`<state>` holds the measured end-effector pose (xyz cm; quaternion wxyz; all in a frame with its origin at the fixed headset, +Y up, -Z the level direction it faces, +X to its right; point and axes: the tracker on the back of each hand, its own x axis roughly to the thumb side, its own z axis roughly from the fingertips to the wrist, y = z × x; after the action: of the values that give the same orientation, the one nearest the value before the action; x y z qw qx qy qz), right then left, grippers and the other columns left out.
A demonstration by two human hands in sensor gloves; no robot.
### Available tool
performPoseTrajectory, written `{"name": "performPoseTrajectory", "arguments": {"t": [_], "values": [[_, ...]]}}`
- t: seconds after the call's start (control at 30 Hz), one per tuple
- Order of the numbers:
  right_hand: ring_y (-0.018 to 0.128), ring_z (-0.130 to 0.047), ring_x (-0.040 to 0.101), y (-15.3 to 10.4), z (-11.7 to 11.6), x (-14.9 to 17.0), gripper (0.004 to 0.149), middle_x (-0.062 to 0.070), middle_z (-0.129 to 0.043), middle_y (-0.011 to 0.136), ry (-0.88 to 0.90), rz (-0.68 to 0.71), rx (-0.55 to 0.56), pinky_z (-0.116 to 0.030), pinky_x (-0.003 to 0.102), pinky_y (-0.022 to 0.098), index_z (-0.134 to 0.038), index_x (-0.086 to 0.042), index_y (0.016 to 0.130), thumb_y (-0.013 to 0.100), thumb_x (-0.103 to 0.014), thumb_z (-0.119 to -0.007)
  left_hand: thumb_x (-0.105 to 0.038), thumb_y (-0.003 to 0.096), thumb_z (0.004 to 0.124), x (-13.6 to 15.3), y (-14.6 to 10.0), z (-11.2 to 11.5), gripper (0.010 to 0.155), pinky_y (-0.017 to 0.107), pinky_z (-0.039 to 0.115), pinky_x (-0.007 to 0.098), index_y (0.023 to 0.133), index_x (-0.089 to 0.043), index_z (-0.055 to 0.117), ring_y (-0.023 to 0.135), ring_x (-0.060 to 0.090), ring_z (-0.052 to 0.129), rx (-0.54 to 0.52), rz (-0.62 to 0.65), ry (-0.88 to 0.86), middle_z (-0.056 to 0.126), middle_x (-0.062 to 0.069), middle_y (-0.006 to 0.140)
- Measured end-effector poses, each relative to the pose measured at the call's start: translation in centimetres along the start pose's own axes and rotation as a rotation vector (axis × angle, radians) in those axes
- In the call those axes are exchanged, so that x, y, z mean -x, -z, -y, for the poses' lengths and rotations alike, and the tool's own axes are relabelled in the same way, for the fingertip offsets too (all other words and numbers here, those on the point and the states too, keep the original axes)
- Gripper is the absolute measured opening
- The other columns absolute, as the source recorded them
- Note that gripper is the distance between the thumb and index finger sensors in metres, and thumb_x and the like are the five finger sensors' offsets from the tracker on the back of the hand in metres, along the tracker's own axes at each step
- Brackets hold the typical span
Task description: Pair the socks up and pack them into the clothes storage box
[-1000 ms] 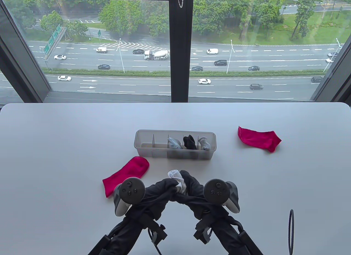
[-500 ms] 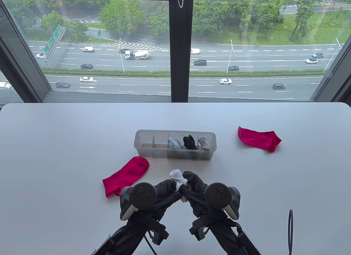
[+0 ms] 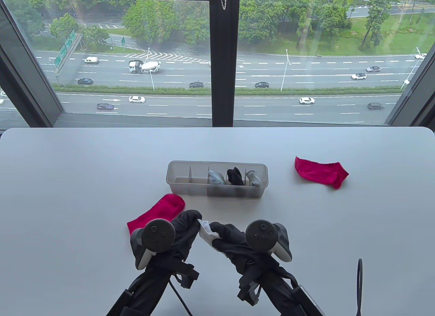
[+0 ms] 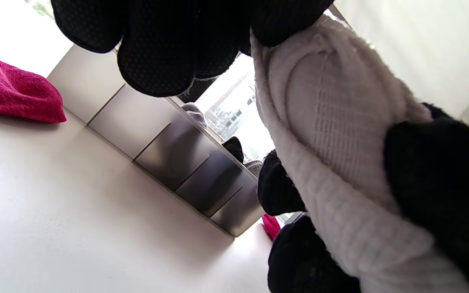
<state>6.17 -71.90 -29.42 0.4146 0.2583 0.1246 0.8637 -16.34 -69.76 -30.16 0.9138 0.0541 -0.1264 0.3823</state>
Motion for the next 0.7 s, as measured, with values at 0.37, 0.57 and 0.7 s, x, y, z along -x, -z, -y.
{"name": "performPoseTrajectory", "arguments": {"t": [0.37,0.57,0.7], "values": [[0.081,-0.072,0.037,0.9,-2.3,-0.3,0.05,0.03,-0.045,0.108,-0.222,-0.07,-0.243,-0.075,0.042,0.059,-0.046,-0.033,0.109,0.061,-0.029,-0.058,-0.026,0.0574,0.068,-2.9,-0.4,2.4,0.037,0.066,0.073,0.063,0.094,-0.022,0.071,0.083,0.04,0.092,0.19,0.248,0.13,0.08,0.015,0.098],[0.063,-0.094,0.03,-0.1,0.4,1.3,0.044,0.025,-0.082,0.088,0.033,-0.085,0.153,-0.088,0.033,0.045,-0.08,-0.026,0.097,0.054,-0.037,-0.08,-0.031,0.0594,0.057,-2.4,-0.5,3.2,0.057,0.075,0.054,0.067,0.113,-0.026,0.037,0.104,0.051,0.059,0.304,0.225,-0.113,0.033,0.022,0.121],[0.062,-0.096,0.026,-0.7,1.2,1.1,0.045,0.022,-0.083,0.091,0.074,-0.106,0.287,-0.089,0.03,0.045,-0.073,-0.023,0.094,0.052,-0.039,-0.081,-0.039,0.058,0.063,-2.3,-0.5,3.6,0.062,0.075,0.051,0.066,0.113,-0.029,0.037,0.102,0.047,0.051,0.345,0.231,-0.097,0.021,0.012,0.123]]}}
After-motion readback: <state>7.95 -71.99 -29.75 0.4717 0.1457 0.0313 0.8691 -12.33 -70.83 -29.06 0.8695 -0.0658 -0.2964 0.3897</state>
